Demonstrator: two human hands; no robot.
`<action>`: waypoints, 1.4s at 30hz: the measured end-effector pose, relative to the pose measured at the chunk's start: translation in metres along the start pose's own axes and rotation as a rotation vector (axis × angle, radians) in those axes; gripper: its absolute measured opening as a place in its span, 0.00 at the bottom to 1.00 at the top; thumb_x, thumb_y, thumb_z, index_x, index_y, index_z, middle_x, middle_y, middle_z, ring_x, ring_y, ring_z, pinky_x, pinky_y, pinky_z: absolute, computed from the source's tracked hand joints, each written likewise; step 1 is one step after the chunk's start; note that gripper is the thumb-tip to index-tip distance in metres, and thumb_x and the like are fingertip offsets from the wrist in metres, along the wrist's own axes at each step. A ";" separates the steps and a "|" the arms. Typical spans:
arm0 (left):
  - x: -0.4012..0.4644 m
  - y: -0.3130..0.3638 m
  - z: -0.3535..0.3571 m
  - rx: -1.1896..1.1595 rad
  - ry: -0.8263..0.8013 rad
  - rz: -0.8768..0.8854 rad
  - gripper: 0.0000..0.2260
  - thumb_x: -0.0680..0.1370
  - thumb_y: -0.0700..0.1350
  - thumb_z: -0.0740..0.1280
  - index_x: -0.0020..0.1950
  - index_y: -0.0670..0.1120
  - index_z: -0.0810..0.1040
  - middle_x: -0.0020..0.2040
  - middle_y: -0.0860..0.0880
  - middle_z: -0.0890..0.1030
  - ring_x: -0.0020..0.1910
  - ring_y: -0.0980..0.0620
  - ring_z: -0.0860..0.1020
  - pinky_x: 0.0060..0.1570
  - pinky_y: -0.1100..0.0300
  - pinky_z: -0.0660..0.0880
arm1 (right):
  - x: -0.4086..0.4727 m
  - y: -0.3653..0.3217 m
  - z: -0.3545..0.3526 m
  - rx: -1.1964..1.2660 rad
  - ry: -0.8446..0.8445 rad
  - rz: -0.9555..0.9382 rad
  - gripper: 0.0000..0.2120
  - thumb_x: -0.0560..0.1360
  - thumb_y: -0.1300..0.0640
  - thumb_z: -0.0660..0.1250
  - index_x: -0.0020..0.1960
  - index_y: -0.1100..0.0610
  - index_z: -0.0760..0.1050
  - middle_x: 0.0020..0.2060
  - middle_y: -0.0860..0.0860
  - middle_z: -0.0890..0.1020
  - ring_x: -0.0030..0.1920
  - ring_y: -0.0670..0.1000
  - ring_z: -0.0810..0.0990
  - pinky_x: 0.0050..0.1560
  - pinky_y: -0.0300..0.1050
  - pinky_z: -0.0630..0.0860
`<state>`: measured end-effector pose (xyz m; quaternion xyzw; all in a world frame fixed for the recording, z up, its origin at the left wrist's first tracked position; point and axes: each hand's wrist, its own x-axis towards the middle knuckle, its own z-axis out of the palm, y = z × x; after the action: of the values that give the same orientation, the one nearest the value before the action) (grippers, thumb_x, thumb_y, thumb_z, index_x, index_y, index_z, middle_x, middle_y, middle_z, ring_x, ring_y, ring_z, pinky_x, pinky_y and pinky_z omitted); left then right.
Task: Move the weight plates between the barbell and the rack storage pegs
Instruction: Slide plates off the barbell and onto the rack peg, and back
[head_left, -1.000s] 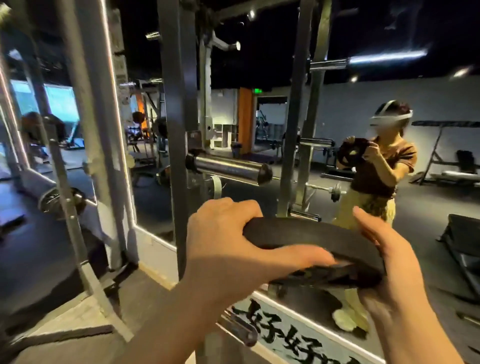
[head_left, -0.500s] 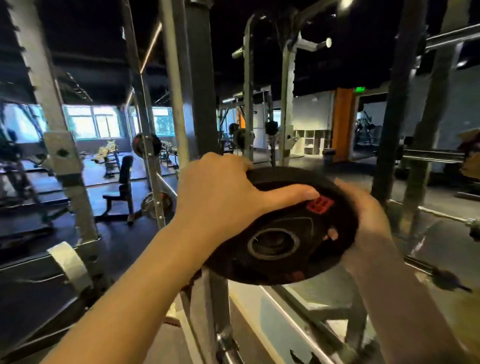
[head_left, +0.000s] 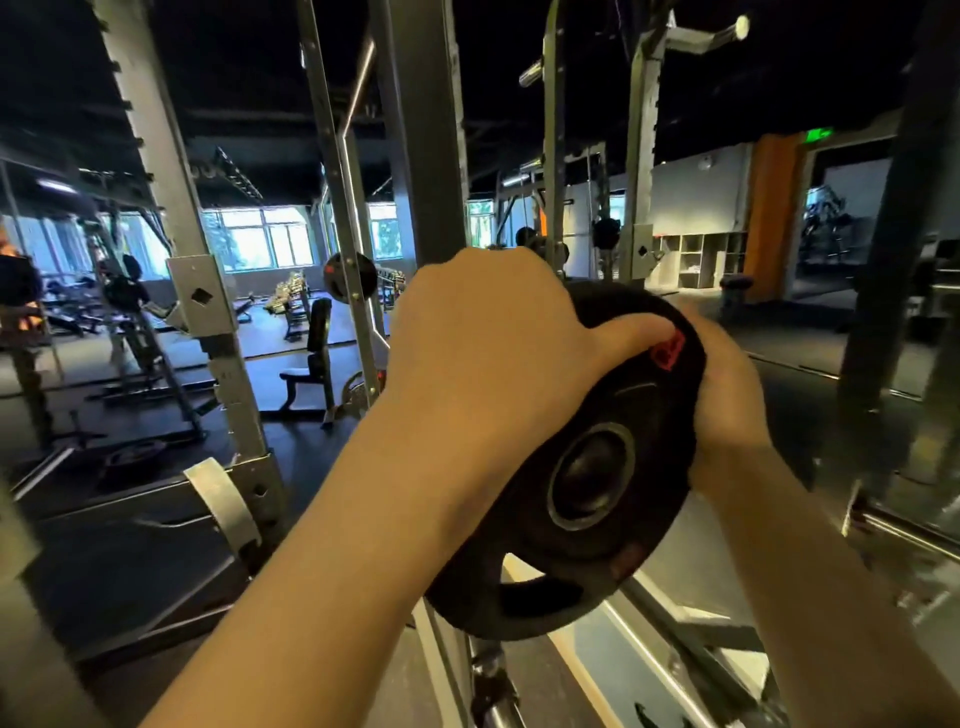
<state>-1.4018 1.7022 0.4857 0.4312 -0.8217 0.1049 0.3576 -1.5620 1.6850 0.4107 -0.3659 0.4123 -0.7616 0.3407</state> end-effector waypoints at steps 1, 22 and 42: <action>0.000 0.001 0.001 0.012 0.017 0.008 0.30 0.66 0.75 0.59 0.29 0.47 0.68 0.27 0.52 0.69 0.27 0.55 0.70 0.26 0.61 0.62 | -0.001 0.002 0.000 0.028 0.015 -0.002 0.14 0.80 0.49 0.58 0.42 0.50 0.78 0.28 0.45 0.83 0.30 0.43 0.82 0.32 0.39 0.77; -0.049 -0.054 0.053 -0.896 0.271 -0.418 0.21 0.60 0.67 0.63 0.37 0.52 0.77 0.31 0.60 0.80 0.31 0.63 0.78 0.29 0.74 0.70 | 0.025 -0.025 0.055 -0.828 0.094 -0.588 0.29 0.80 0.41 0.54 0.24 0.55 0.62 0.22 0.50 0.65 0.27 0.51 0.65 0.35 0.46 0.65; 0.024 -0.040 0.024 -0.021 0.060 -0.046 0.32 0.65 0.75 0.57 0.39 0.46 0.75 0.32 0.51 0.74 0.34 0.56 0.71 0.30 0.60 0.66 | 0.020 0.024 0.014 -0.049 0.095 0.086 0.18 0.80 0.48 0.56 0.33 0.51 0.70 0.22 0.46 0.74 0.34 0.48 0.73 0.44 0.46 0.70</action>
<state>-1.3915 1.6517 0.4794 0.4429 -0.8015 0.1009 0.3888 -1.5550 1.6535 0.4006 -0.3194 0.4619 -0.7525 0.3439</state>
